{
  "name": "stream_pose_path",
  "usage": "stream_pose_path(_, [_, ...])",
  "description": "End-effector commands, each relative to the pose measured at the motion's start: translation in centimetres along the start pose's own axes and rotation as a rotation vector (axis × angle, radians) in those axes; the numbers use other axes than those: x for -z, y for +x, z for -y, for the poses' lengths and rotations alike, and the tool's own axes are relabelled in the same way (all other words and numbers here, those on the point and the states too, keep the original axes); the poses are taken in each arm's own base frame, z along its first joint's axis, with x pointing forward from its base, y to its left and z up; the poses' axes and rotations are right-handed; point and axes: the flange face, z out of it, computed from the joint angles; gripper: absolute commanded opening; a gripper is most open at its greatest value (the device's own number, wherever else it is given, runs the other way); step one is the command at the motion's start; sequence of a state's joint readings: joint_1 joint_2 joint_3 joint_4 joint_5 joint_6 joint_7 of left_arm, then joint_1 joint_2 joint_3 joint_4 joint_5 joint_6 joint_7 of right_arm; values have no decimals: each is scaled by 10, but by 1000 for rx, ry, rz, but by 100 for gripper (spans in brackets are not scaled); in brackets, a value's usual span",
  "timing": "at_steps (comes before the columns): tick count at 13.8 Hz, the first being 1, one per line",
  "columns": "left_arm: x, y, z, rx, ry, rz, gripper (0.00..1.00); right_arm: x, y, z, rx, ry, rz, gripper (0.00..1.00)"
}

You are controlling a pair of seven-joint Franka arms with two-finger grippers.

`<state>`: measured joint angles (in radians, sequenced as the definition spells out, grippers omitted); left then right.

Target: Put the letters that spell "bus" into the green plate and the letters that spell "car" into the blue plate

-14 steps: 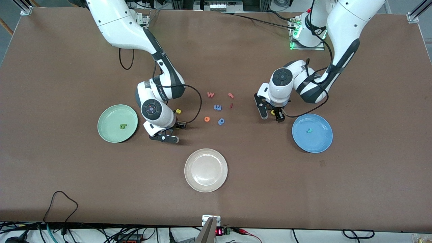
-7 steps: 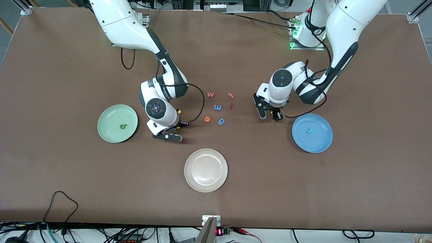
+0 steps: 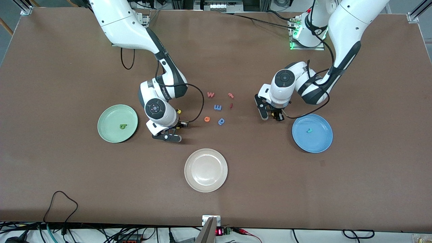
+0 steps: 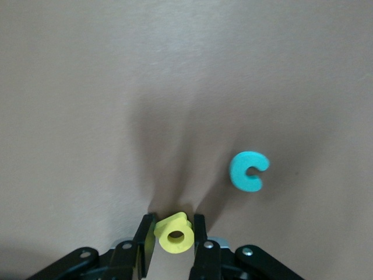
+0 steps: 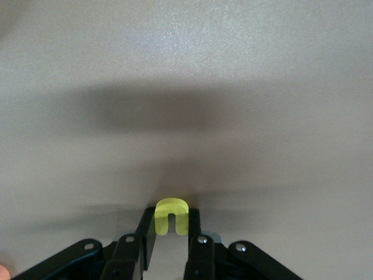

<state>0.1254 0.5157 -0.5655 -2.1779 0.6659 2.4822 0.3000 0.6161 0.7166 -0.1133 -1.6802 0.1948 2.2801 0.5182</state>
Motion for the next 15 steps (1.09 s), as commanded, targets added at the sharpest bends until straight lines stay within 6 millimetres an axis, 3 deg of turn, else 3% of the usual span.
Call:
stream_pose_path(1, [32, -17, 24, 11, 66, 79, 23, -7, 3, 6, 8, 1, -20, 0])
stream_pose_path(3, [51, -17, 32, 20, 82, 127, 23, -1, 3, 8, 9, 6, -26, 0])
stream_pose_path(4, [57, -19, 43, 20, 85, 147, 23, 15, 5, 6, 9, 13, -34, 0])
stream_pose_path(6, [70, -26, 63, 0, 79, 169, 23, 64, 19, -31, -14, -23, -3, 0])
stream_pose_path(8, [78, -34, 85, -23, 76, 176, 24, 80, 29, -74, 15, -148, 4, 0])
stream_pose_path(10, [61, -55, 112, 13, 39, 162, 26, 77, 41, -108, 56, -204, 11, 0])
stream_pose_path(12, [53, -59, 129, 43, 25, 142, 44, 75, 49, -137, 76, -224, 24, 0])
stream_pose_path(13, [51, -58, 131, 48, 22, 139, 93, 72, 53, -156, 90, -239, 38, 0])
stream_pose_path(14, [52, -58, 131, 46, 22, 139, 100, 67, 52, -168, 102, -248, 54, 0])
stream_pose_path(15, [55, -54, 129, 51, 26, 138, 100, 64, 50, -183, 111, -247, 65, 1])
